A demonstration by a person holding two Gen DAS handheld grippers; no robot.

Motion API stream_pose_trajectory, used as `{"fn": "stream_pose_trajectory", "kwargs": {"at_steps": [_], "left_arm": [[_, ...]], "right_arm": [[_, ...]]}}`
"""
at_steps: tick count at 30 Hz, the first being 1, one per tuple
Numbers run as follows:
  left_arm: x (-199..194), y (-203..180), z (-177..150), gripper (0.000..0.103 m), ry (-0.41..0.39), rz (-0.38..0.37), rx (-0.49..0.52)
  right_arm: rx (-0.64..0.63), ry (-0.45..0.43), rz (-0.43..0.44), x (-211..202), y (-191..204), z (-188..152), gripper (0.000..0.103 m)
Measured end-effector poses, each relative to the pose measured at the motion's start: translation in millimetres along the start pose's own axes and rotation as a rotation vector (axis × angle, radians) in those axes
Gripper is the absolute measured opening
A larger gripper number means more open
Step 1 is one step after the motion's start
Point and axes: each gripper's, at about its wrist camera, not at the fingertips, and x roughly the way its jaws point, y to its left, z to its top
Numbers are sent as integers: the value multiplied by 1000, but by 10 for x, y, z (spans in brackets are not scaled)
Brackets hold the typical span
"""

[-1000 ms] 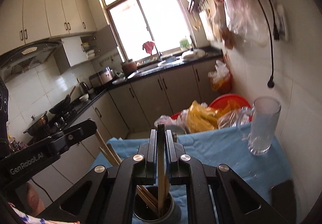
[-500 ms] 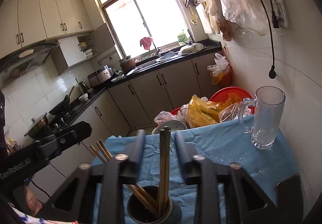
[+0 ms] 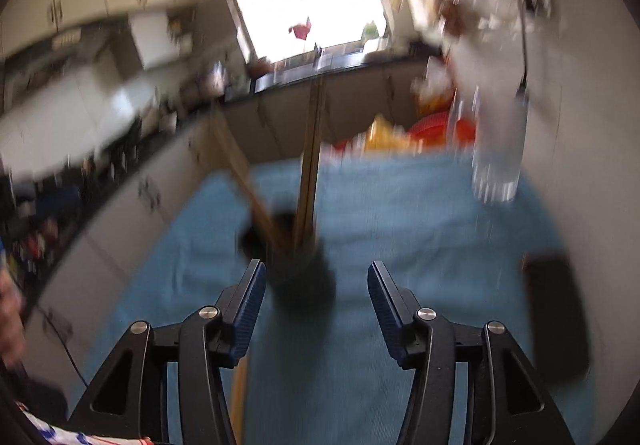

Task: Organize utensils
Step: 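Lower both tools to the last chopsticks and grasp one each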

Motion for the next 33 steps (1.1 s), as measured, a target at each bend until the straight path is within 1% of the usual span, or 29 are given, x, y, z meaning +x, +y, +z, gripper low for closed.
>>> {"fn": "stream_pose_trajectory", "kwargs": {"at_steps": [1, 2, 3, 4, 5, 6, 8, 10, 12, 13, 16, 17, 18, 22, 24, 26, 29, 30, 33], "left_arm": [[17, 49, -107, 57, 22, 11, -2], [40, 96, -226, 57, 44, 20, -5], [68, 138, -345, 57, 65, 30, -8], [94, 166, -456, 57, 81, 44, -8], [122, 188, -566, 57, 96, 60, -4], [151, 206, -678, 57, 111, 74, 1], [202, 245, -864, 57, 144, 87, -2], [270, 275, -999, 57, 175, 88, -25], [311, 317, -1122, 57, 199, 81, -53], [327, 316, -1161, 57, 205, 84, -55], [359, 258, -1276, 57, 213, 105, -26], [364, 230, -1295, 57, 213, 109, -16], [371, 206, -1311, 57, 215, 111, -8], [422, 162, -1362, 56, 226, 96, -4], [484, 127, -1389, 56, 242, 96, 0], [526, 82, -1403, 56, 255, 92, 12], [547, 51, -1422, 57, 253, 94, 20], [555, 59, -1425, 57, 254, 97, 14], [543, 113, -1407, 56, 251, 109, -2]], "right_arm": [[-14, 42, 10, 65, 34, -141, 57], [-24, 72, 18, 111, 58, -257, 53], [-42, 120, 35, 173, 120, -432, 49], [-52, 148, 50, 208, 151, -541, 40], [-59, 167, 61, 221, 180, -635, 36], [-72, 192, 74, 237, 238, -754, 36], [-95, 209, 88, 243, 318, -868, 32], [-125, 213, 94, 235, 421, -972, 31], [-151, 216, 86, 233, 502, -1026, 30], [-168, 221, 68, 249, 541, -1039, 28], [-209, 216, 21, 248, 644, -1061, 26], [-217, 217, 10, 254, 676, -1051, 21], [-217, 218, -3, 263, 694, -1041, 20], [-212, 213, -67, 308, 725, -980, 20], [-216, 223, -94, 372, 686, -984, 20], [-210, 213, -87, 358, 653, -986, 19], [-155, 199, 21, 246, 589, -976, 19], [-175, 189, 37, 203, 615, -995, 19], [-237, 204, 22, 250, 726, -1073, 19]]}}
